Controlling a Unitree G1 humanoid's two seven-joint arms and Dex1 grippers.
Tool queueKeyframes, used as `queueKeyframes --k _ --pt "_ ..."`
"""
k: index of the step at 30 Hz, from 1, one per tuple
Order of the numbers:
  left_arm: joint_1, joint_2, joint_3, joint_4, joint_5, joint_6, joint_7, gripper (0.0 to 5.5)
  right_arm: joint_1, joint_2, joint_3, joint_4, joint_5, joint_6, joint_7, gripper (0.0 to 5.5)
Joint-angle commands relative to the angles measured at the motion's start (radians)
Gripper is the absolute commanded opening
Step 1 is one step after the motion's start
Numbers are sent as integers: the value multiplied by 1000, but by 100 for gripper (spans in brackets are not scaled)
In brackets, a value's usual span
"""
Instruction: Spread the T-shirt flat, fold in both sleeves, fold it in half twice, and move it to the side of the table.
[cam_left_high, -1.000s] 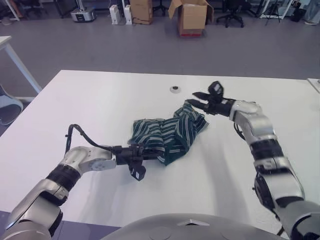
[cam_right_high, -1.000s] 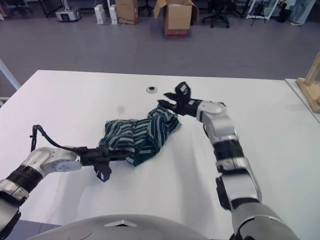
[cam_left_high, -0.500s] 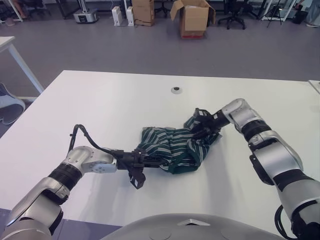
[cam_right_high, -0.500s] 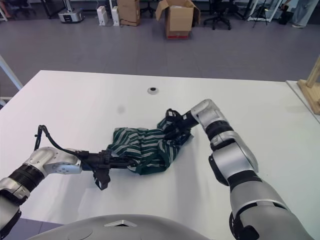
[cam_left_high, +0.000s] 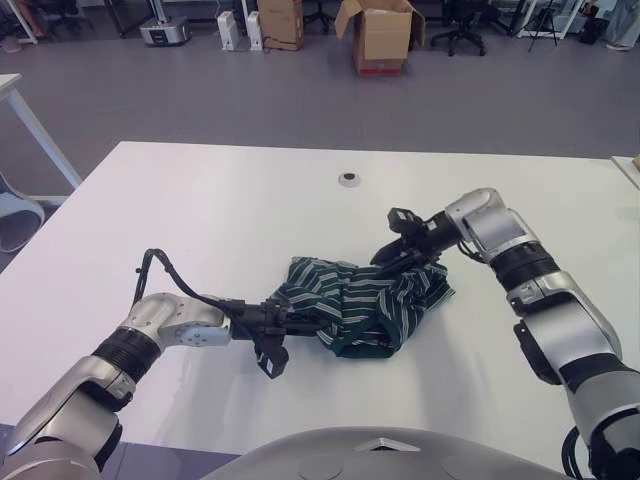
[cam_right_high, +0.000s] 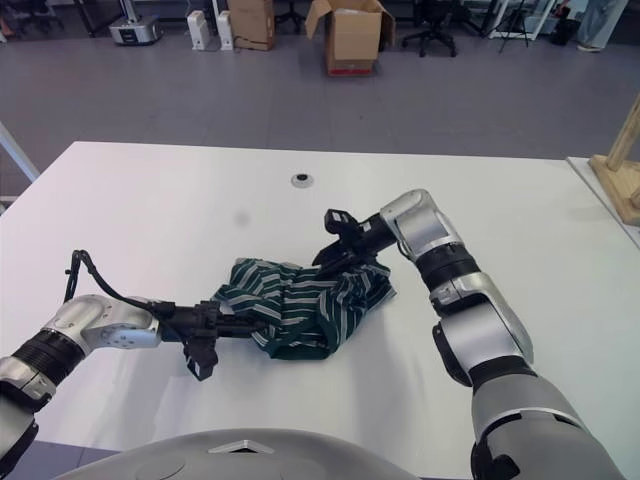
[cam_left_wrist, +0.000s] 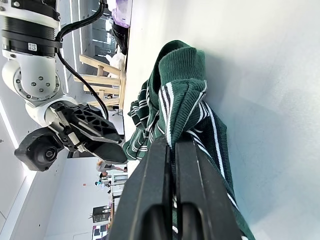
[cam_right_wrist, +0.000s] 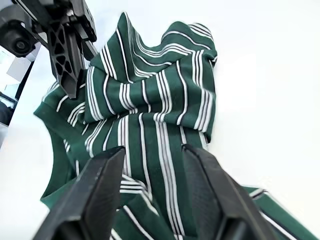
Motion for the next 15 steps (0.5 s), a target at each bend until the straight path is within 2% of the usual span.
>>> queueKeyframes --k 1,4,12,15 --pt "47 14 -38 53 64 14 -50 1 80 -45 76 -44 -35 -34 -1 212" --pt "50 10 -38 59 74 15 -42 1 116 -73 115 -30 -84 -105 -10 212" --pt "50 1 -43 88 100 19 -6 0 110 -75 53 -51 -14 -100 -3 31" --pt "50 -4 -42 112 97 22 12 0 111 -89 10 -99 60 -88 2 1"
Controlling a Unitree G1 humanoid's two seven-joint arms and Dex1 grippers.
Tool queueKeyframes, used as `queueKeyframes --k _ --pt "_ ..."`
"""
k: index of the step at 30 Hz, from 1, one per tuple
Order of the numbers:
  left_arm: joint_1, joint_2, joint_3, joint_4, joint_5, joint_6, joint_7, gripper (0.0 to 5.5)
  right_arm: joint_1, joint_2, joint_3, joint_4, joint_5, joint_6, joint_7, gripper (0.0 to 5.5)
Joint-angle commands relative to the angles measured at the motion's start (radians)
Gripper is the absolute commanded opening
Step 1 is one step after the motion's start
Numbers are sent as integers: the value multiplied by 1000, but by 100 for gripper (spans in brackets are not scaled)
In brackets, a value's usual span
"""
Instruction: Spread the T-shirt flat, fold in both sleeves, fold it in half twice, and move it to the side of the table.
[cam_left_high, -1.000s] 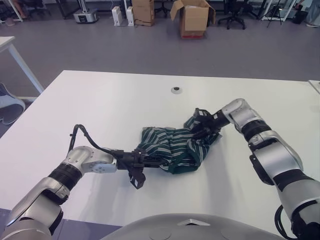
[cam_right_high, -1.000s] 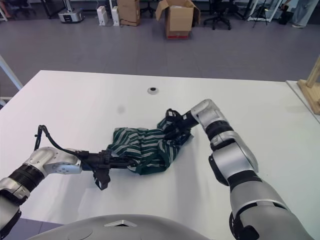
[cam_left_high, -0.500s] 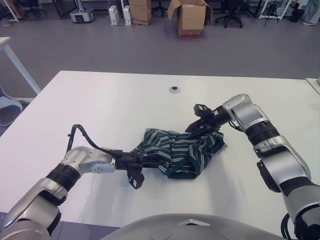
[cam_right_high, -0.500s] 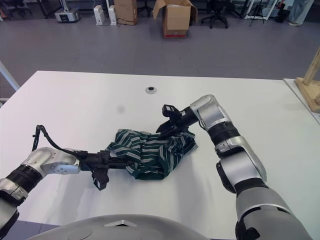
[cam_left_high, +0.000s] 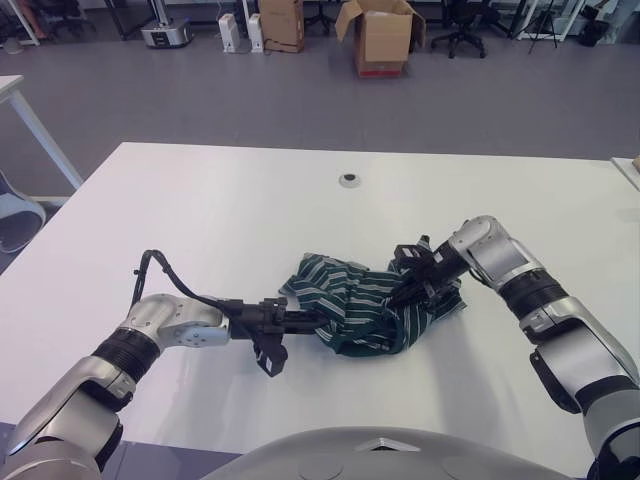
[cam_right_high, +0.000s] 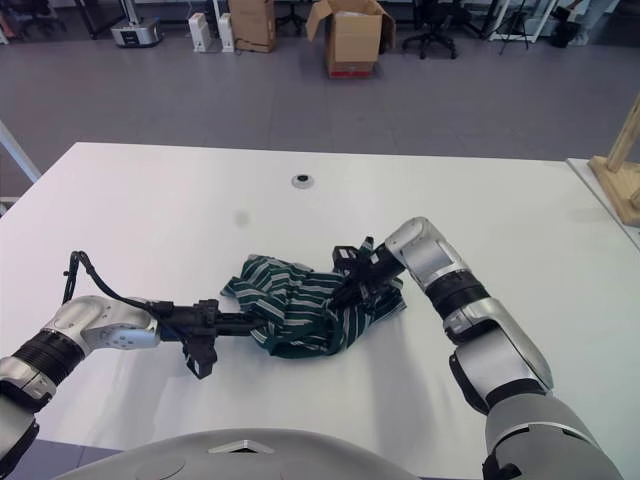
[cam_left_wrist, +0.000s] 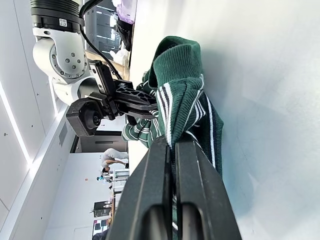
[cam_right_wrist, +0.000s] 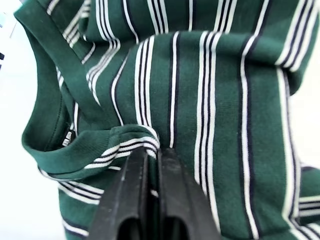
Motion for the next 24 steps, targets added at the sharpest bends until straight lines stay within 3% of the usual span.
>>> queueKeyframes --k 1,7,11,12,14,18,21,24 --pt "51 -8 -36 111 55 30 -21 0 -2 -33 -71 -88 103 25 4 1" --pt "-102 -39 123 263 -444 113 -136 0 9 -137 -330 -230 287 145 -52 1" --pt "-199 -62 237 269 -662 211 -246 0 52 -168 -337 -261 258 152 -108 1" --pt "-219 -68 254 260 -688 227 -269 0 78 -162 -320 -270 239 165 -141 1" --pt "-226 -78 267 240 -702 236 -310 0 116 -138 -312 -278 233 182 -199 58" --pt "-193 -95 279 210 -690 233 -361 0 119 -88 -370 -256 252 154 -300 58" --pt "-174 -99 285 195 -675 230 -384 0 122 -84 -400 -256 265 158 -330 6" --pt "-159 -103 291 200 -657 225 -392 0 149 -84 -382 -274 254 160 -345 6"
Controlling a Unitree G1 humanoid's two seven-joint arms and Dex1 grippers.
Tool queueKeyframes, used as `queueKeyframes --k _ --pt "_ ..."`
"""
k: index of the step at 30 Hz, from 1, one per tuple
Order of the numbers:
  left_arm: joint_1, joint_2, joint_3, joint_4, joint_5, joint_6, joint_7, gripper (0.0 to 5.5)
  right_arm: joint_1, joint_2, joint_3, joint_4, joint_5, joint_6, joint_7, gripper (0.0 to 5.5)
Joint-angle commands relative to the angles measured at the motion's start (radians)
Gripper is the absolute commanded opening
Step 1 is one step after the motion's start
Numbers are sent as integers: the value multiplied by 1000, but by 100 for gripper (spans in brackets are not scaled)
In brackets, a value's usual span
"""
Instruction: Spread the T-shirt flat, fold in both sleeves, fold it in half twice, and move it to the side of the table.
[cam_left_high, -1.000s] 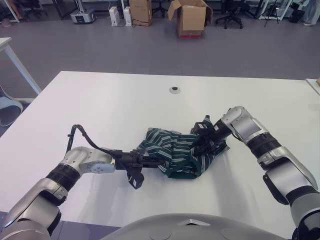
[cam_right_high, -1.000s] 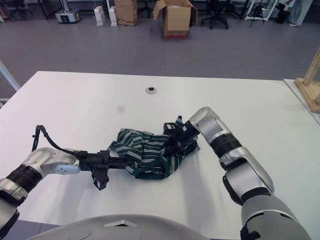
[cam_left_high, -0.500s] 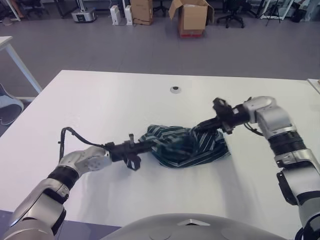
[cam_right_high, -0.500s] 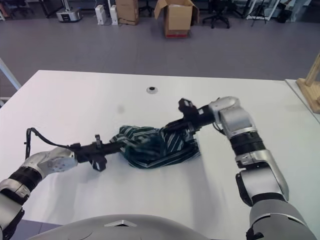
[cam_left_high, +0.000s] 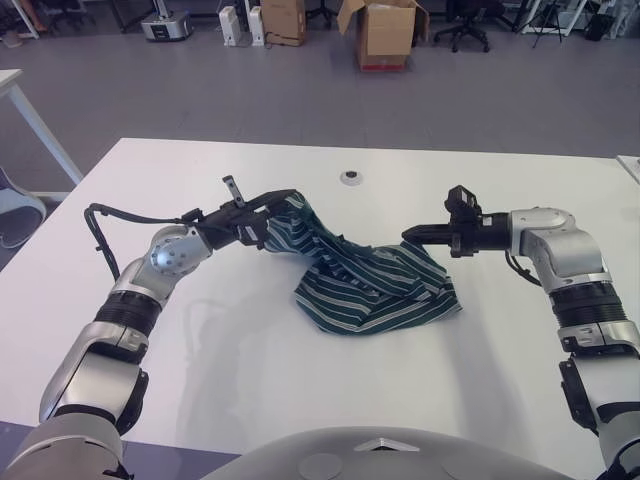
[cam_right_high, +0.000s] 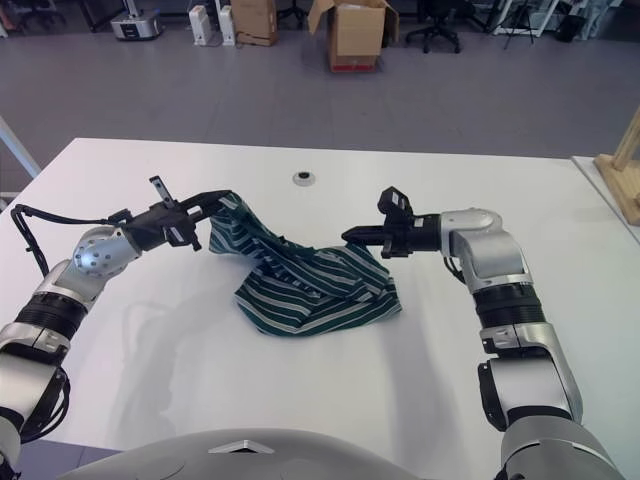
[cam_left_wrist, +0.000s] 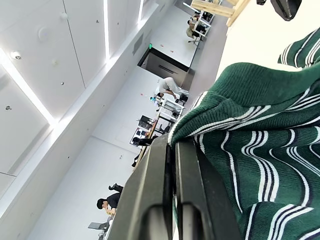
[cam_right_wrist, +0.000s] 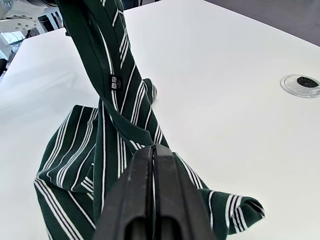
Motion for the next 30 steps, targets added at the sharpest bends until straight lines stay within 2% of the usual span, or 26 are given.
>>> queueKeyframes --k 1,8,12,20,22,26,30 --pt "27 -6 13 2 31 -3 -23 0 24 -3 15 -17 -17 -1 -25 6" --pt "40 -16 22 2 69 -19 -25 0 -9 108 114 218 -126 -136 -83 149" --pt "34 -24 27 12 73 -25 -29 0 -5 133 141 251 -150 -161 -69 149" --pt "33 -32 40 30 81 -26 -25 0 -21 132 98 260 -133 -181 -52 5" --pt "33 -40 43 45 56 1 -41 0 -26 131 72 243 -119 -181 -53 2" --pt "-25 -102 104 107 -138 176 -155 0 -125 124 -64 241 -39 -167 -114 2" --pt "-385 -132 211 330 -217 312 -205 0 -412 105 -202 420 -18 -265 -275 2"
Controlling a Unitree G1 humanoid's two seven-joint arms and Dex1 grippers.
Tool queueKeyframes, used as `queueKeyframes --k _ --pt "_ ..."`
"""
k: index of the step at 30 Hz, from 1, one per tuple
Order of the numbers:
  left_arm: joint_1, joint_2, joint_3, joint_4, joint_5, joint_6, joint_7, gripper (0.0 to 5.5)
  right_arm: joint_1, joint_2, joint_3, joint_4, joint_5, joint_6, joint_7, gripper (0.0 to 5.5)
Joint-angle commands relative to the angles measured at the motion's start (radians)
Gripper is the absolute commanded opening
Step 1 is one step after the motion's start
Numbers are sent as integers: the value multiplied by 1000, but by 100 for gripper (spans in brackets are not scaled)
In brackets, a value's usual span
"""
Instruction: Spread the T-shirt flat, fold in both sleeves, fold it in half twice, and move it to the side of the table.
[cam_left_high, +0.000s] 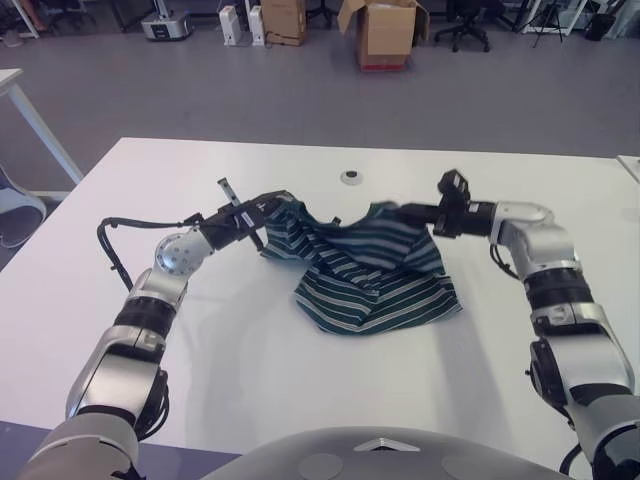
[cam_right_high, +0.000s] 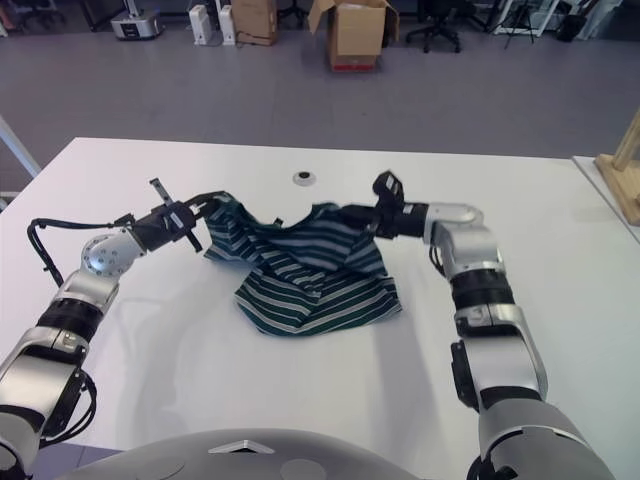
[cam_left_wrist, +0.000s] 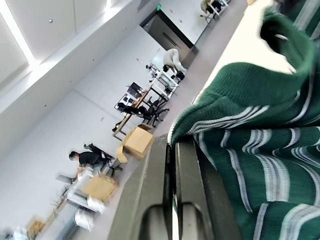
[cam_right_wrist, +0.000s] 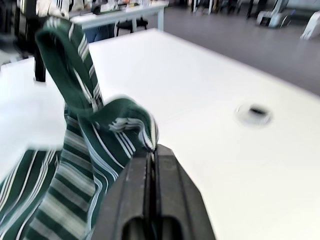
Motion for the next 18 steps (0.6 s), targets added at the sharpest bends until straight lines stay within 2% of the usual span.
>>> queueKeyframes --k 1,6,9,18 --pt "-391 -1 84 215 -22 84 -21 0 -299 -25 -98 175 -3 -121 -140 2" --pt "-746 43 63 448 93 96 -37 0 -603 -61 -65 452 -115 -284 -190 2" --pt "-890 71 24 519 200 124 9 0 -745 -87 -38 577 -193 -351 -224 2" --pt "-1054 78 -69 591 434 229 184 0 -935 -122 7 710 -349 -417 -304 2"
